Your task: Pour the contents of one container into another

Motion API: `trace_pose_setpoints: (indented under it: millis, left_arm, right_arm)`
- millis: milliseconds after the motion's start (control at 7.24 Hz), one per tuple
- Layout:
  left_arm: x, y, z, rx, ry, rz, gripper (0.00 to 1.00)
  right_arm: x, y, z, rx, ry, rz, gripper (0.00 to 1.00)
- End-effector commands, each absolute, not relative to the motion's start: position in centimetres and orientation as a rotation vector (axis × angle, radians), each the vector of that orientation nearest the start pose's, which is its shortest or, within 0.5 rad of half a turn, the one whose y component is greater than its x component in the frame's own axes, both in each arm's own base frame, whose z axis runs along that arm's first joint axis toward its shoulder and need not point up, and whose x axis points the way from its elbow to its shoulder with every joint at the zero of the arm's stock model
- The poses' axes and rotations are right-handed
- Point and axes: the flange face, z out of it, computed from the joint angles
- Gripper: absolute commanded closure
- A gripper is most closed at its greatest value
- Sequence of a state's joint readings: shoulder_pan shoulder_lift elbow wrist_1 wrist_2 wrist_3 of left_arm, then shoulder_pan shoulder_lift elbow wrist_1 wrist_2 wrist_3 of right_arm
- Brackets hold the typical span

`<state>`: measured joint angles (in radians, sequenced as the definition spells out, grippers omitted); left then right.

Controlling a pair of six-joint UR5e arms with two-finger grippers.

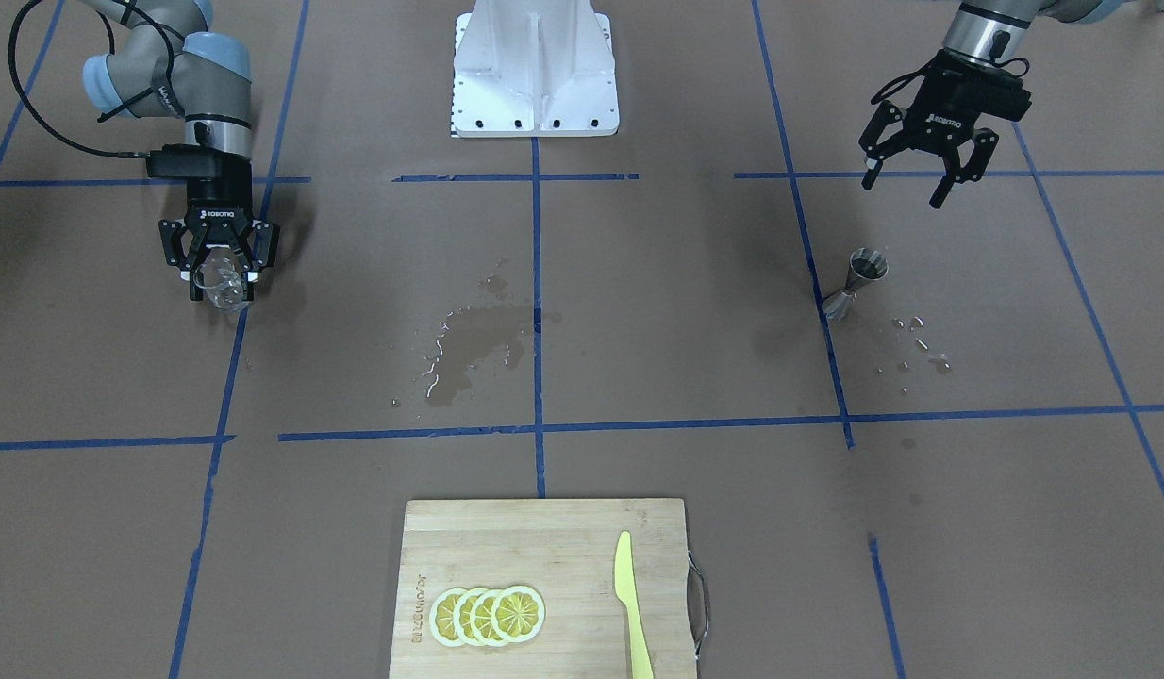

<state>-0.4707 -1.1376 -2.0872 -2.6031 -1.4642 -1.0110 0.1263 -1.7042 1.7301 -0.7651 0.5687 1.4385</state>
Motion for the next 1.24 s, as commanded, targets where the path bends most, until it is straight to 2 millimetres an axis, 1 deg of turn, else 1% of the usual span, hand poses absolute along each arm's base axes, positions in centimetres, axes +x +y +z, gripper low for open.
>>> trace_pose_setpoints:
  millis: [0,138,276,415,553,691,829,967,1105]
  left_arm:
    - [24.3,-28.6,47.1,0.633,0.922,0.018,0.0]
    - [24.3,-28.7,46.9,0.634,0.924,0.018,0.0]
    - [24.3,-28.7,46.6,0.634,0.931,0.021,0.0]
    - [24.2,-28.7,45.9,0.631,0.95,0.043,0.0]
    - [23.2,-28.9,45.0,0.611,0.977,0.079,0.0]
    - [22.2,-29.4,44.7,0.59,0.984,0.08,0.0]
    - [22.2,-29.3,44.5,0.57,0.985,0.091,0.0]
    - [21.8,-29.0,44.2,0.546,1.004,0.102,0.0]
    - [21.4,-29.4,43.8,0.523,0.981,0.093,0.0]
  right_arm:
    - [-41.1,-27.1,53.2,1.021,-0.642,0.412,0.0]
    - [-41.2,-27.0,52.8,1.002,-0.658,0.408,0.0]
    - [-40.9,-26.8,51.6,0.961,-0.694,0.401,0.0]
    - [-38.6,-26.1,51.3,0.908,-0.711,0.376,0.0]
    - [-36.5,-25.5,50.9,0.869,-0.72,0.357,0.0]
    - [-35.3,-25.0,51.0,0.834,-0.724,0.336,0.0]
    - [-34.5,-24.3,51.2,0.755,-0.737,0.296,0.0]
    - [-33.7,-23.6,50.0,0.685,-0.77,0.268,0.0]
    - [-31.9,-22.7,48.4,0.598,-0.804,0.229,0.0]
